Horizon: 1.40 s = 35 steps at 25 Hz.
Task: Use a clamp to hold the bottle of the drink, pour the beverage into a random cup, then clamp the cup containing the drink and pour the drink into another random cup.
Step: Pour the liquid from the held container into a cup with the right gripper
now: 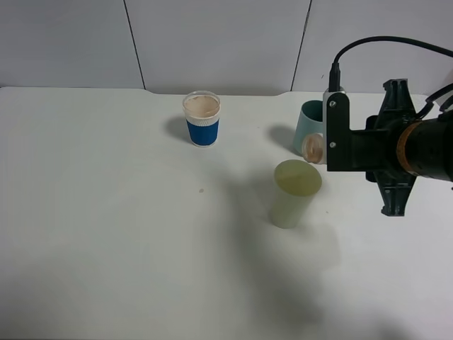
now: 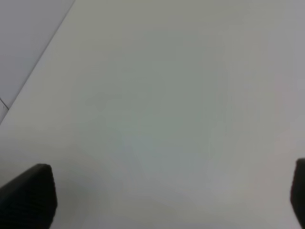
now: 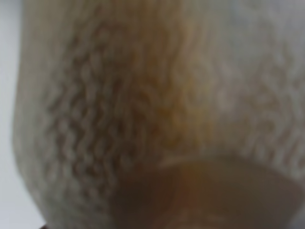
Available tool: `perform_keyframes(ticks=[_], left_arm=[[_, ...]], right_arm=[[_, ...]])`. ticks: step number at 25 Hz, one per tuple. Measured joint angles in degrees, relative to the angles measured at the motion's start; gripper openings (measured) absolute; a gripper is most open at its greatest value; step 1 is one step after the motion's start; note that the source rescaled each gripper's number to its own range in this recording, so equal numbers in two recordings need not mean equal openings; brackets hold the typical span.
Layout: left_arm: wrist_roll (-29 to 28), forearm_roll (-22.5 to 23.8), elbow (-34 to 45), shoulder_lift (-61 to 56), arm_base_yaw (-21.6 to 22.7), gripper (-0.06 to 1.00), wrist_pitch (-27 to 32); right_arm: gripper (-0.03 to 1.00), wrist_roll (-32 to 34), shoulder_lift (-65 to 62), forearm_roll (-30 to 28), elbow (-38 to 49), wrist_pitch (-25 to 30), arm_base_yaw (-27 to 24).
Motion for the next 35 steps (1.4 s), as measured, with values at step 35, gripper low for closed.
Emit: perform_keyframes(ticks=[35], left_arm=[[0.0, 0.0, 0.0, 0.0, 0.0, 1.0, 0.0]], right_arm=[[0.01, -6.2, 0.0, -1.5, 0.0, 3.3, 1.2]])
